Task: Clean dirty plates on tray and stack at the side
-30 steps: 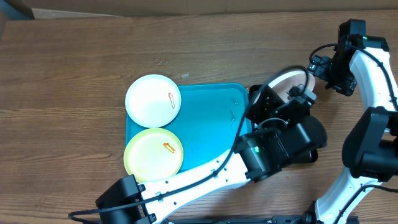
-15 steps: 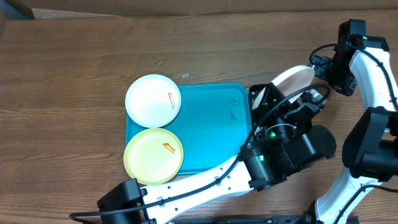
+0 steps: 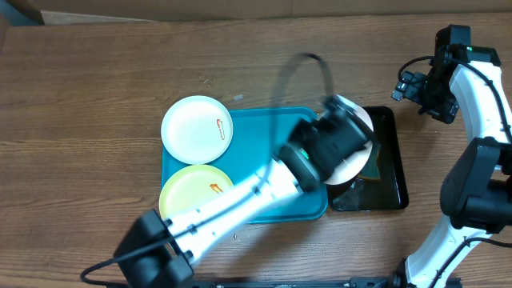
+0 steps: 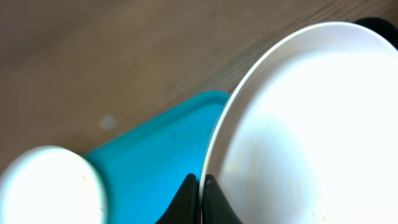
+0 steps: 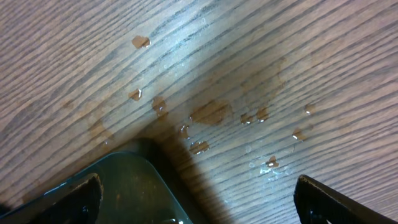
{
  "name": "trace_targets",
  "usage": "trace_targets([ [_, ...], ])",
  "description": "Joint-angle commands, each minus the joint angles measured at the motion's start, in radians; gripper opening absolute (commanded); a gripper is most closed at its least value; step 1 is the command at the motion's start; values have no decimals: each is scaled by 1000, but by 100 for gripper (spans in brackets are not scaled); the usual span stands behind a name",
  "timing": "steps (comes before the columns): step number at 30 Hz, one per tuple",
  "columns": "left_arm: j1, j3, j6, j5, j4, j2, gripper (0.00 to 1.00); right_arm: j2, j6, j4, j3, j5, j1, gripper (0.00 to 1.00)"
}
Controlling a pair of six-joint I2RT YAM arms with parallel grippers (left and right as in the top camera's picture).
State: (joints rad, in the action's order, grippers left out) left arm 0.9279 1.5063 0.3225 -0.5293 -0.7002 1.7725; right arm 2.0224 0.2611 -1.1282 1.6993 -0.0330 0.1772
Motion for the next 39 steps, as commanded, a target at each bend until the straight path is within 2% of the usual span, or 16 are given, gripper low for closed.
trace_targets([
  [1, -189, 16, 138, 493, -14, -34, 4, -23, 2, 2, 17, -3, 3, 100],
  [4, -391, 16, 138, 745, -34, -34, 4, -23, 2, 2, 17, -3, 3, 100],
  [7, -592, 16, 136, 880, -67, -34, 4, -23, 2, 2, 17, -3, 3, 100],
  [10, -774, 16, 122, 939, -108, -34, 4, -23, 2, 2, 17, -3, 3, 100],
  [16, -1173, 12, 45, 909, -206, -33, 4, -23, 2, 2, 17, -3, 3, 100],
  [20, -1359, -15, 41, 714, -222, -33, 4, -23, 2, 2, 17, -3, 3, 100],
  [22, -1433, -43, 53, 665, -211, -33, 4, -23, 2, 2, 17, -3, 3, 100],
  [28, -1579, -175, 112, 656, -104, -33, 4, -23, 1, 2, 17, -3, 3, 100],
  [34, -1608, -340, 112, 653, 64, -32, 4, -23, 2, 2, 17, -3, 3, 100],
  [35, -1607, -354, 112, 656, 81, -32, 8, -23, 2, 2, 17, -3, 3, 100],
  [38, -1599, -360, 106, 704, 84, -33, 57, -23, 2, 2, 17, -3, 3, 100],
  [39, -1599, -352, 98, 756, 78, -35, 66, -23, 2, 2, 17, -3, 3, 100],
])
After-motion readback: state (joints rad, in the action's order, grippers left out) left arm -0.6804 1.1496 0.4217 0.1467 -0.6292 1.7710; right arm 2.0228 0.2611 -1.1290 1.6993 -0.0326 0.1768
